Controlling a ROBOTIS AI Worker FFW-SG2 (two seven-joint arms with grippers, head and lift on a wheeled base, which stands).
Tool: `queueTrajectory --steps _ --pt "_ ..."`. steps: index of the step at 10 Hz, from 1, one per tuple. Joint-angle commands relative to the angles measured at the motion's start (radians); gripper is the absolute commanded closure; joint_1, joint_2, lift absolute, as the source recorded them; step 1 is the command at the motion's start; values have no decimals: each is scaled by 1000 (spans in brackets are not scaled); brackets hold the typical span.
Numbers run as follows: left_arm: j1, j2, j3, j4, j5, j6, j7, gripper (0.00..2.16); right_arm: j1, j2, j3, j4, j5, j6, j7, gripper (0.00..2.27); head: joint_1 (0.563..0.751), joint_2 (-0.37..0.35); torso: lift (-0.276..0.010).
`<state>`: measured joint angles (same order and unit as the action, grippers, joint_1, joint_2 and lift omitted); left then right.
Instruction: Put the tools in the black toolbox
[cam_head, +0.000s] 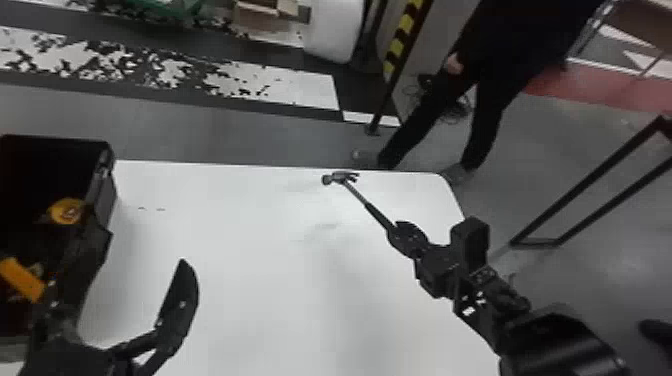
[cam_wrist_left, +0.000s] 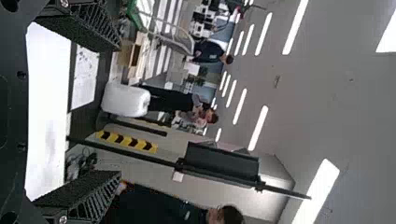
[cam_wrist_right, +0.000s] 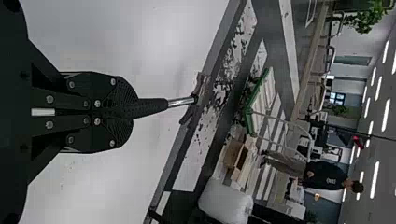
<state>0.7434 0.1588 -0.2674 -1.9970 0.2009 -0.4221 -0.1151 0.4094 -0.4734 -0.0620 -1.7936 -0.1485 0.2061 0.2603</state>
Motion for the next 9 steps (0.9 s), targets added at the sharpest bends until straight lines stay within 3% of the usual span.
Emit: queueTrajectory --steps 1,2,4,6,7,9 --pt "-62 22 -43 -14 17 155 -9 56 29 -2 13 -44 18 -41 -7 2267 695 -317 -39" --pt "-114 38 -61 -22 74 277 -34 56 48 -4 25 -82 35 -44 -12 2267 695 -328 -39" --pt "-180 59 -96 -25 106 434 -40 56 100 -4 33 -150 49 -59 -12 2267 695 -341 -39" --pt "-242 61 -108 -35 169 596 -69 56 132 -4 48 -190 56 -81 -13 2267 695 -349 -39" --pt "-276 59 -119 -35 175 649 -69 60 144 -4 54 -210 58 -87 -13 2267 695 -350 -39" --pt "-358 54 -124 -34 247 799 -67 60 155 -4 80 -240 72 -93 -15 2267 695 -350 -39"
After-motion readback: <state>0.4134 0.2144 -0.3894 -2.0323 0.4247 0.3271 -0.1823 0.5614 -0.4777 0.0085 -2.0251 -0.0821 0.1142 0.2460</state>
